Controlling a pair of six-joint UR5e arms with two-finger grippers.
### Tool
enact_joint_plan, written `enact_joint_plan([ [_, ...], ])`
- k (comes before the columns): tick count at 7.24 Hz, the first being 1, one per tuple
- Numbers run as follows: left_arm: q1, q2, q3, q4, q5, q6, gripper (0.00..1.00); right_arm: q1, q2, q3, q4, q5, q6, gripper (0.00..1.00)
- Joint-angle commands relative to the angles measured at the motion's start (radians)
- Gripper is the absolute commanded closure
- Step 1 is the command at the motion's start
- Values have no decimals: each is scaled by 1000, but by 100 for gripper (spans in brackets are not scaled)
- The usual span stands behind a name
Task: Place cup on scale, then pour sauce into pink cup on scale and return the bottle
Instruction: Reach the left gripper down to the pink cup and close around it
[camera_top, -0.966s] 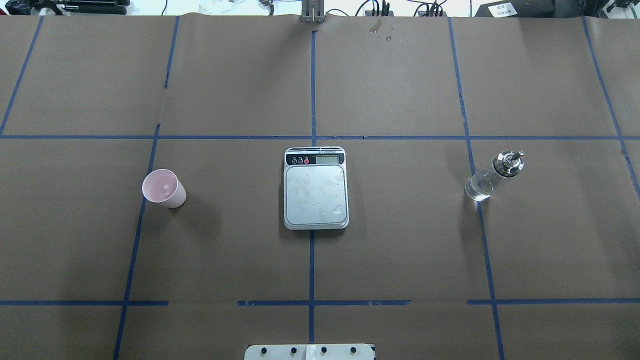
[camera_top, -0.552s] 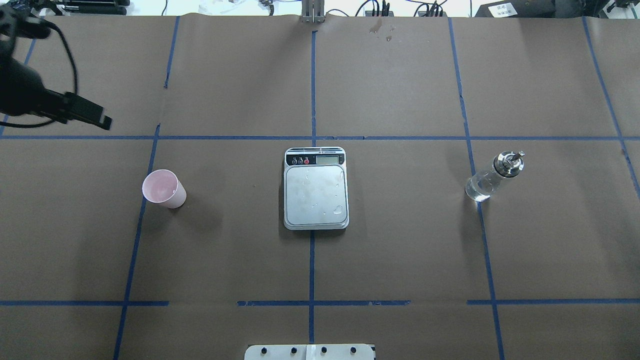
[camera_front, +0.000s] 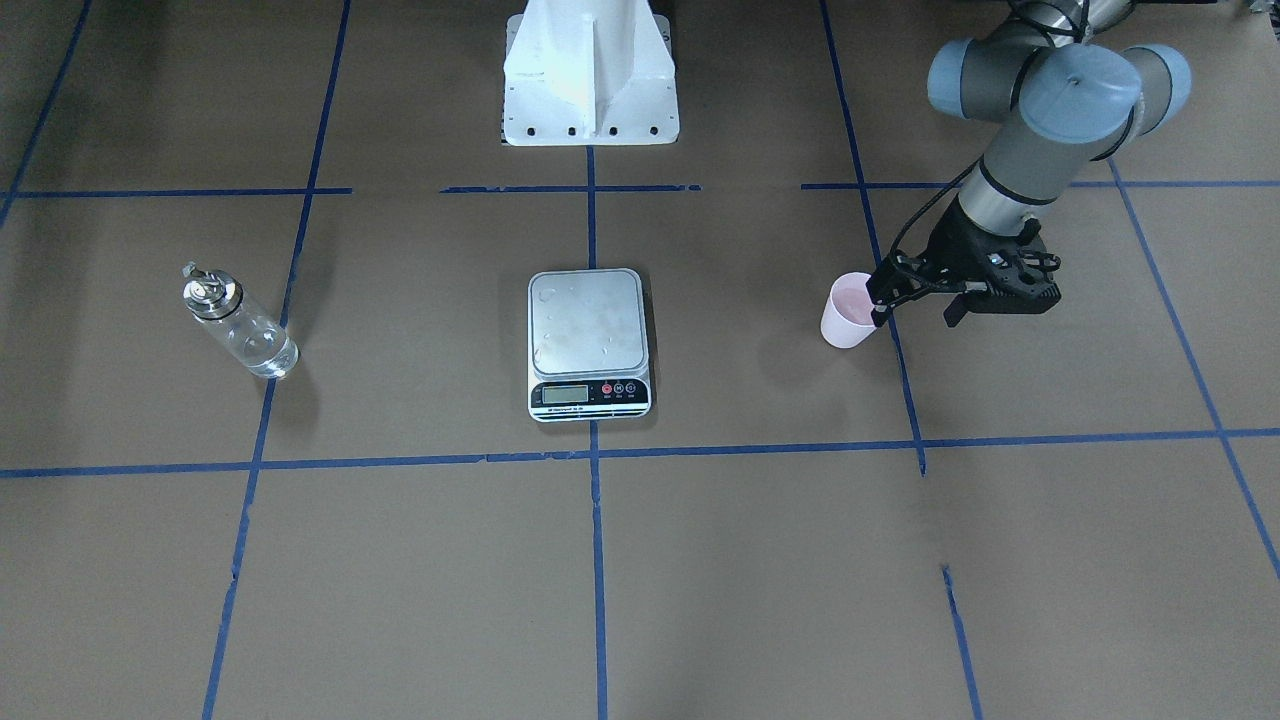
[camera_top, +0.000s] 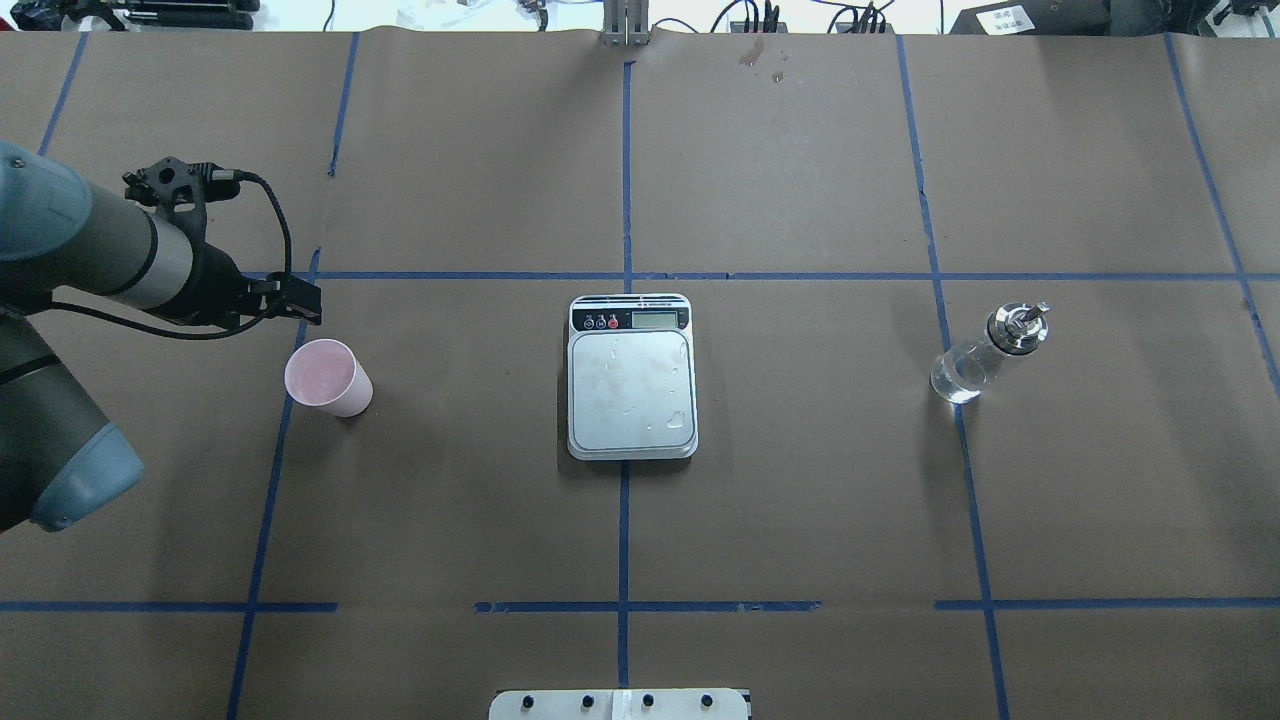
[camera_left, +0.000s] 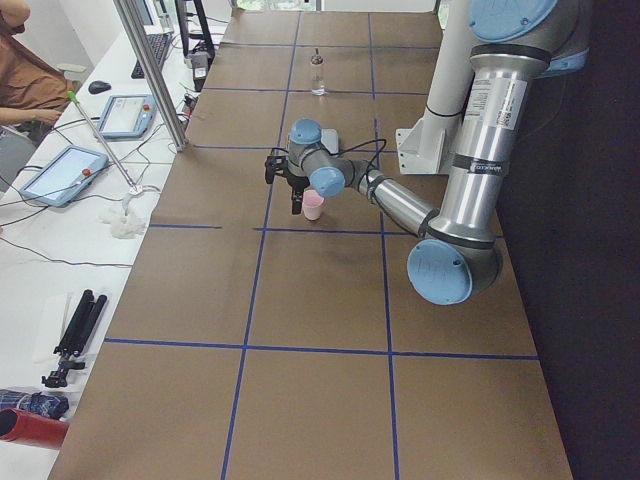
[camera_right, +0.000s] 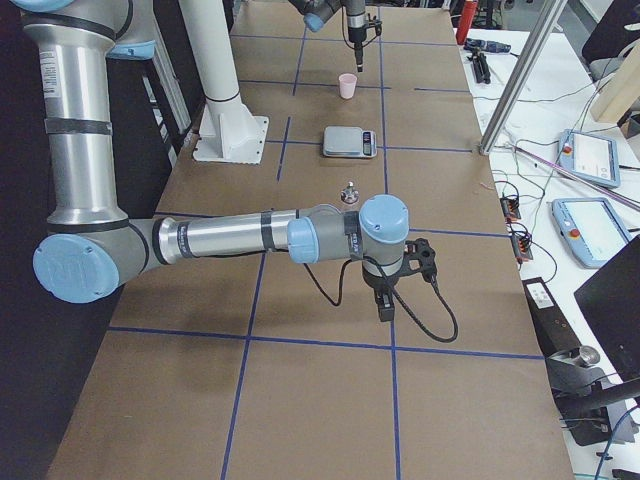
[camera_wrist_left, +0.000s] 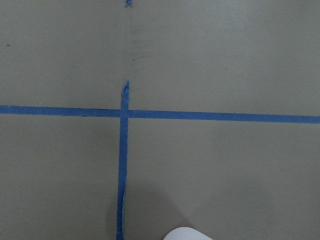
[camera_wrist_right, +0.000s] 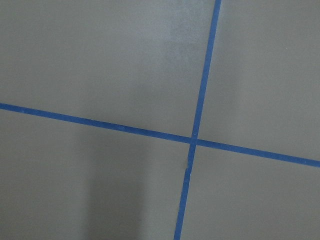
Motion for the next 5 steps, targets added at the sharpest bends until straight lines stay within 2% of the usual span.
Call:
enact_joint_plan([
  [1, 22, -1, 34, -9, 0, 7, 1, 0, 1, 8, 0, 15, 22, 0],
  [5, 23, 10, 8, -7, -9, 18, 1, 0, 1, 33, -3, 21, 25, 0],
])
